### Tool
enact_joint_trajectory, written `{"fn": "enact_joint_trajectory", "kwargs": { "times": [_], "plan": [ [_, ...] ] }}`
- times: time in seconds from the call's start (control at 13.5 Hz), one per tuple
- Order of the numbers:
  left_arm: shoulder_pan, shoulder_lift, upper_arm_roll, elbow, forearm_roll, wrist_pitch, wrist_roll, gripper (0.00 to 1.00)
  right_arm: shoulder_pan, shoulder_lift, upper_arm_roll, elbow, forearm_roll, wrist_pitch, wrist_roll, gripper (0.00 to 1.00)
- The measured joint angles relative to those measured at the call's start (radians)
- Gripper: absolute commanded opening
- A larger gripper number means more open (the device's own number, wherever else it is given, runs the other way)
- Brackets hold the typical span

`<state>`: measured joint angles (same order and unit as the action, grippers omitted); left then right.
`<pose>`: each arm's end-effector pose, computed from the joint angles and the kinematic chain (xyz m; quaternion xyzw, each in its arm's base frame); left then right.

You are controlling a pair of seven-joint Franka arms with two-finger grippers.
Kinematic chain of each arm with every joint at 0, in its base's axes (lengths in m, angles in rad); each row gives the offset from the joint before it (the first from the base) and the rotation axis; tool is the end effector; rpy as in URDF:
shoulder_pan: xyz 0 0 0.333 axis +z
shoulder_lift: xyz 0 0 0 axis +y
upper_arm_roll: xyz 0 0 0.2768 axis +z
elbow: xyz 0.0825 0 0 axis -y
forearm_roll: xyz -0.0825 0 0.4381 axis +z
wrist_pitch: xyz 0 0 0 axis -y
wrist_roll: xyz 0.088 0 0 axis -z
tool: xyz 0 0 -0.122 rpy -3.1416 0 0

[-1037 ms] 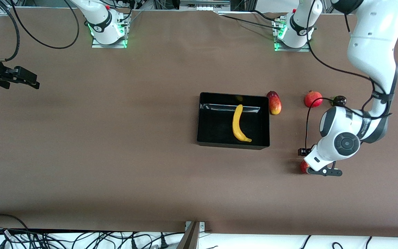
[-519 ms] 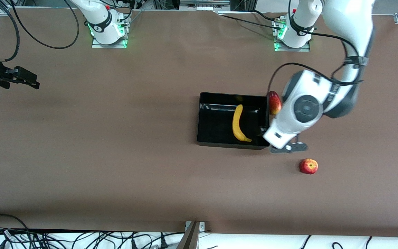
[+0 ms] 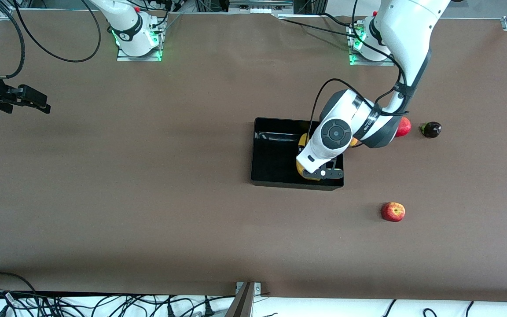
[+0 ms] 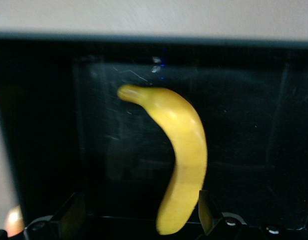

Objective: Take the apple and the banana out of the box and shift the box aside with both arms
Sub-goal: 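Carry the apple out of the box and set it on the table, then lower the left gripper into the box and grasp the yellow banana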

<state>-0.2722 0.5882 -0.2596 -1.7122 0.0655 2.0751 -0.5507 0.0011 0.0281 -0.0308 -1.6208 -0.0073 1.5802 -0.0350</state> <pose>0.5773 -0.3311 0.1601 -0.9937 -0.0042 0.1113 0.0128 0.6126 -0.0189 0.5277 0.9994 0.0028 -0.0345 0.0030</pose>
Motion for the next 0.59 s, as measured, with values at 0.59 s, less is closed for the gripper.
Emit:
{"fn": "enact_joint_trajectory", "kwargs": {
  "times": [0.59],
  "plan": [
    [-0.001, 0.051, -0.015, -0.077, -0.011, 0.164, -0.08, 1.0, 0.0, 0.0, 0.0, 0.0, 0.0, 0.0, 0.0, 1.0]
  ]
}}
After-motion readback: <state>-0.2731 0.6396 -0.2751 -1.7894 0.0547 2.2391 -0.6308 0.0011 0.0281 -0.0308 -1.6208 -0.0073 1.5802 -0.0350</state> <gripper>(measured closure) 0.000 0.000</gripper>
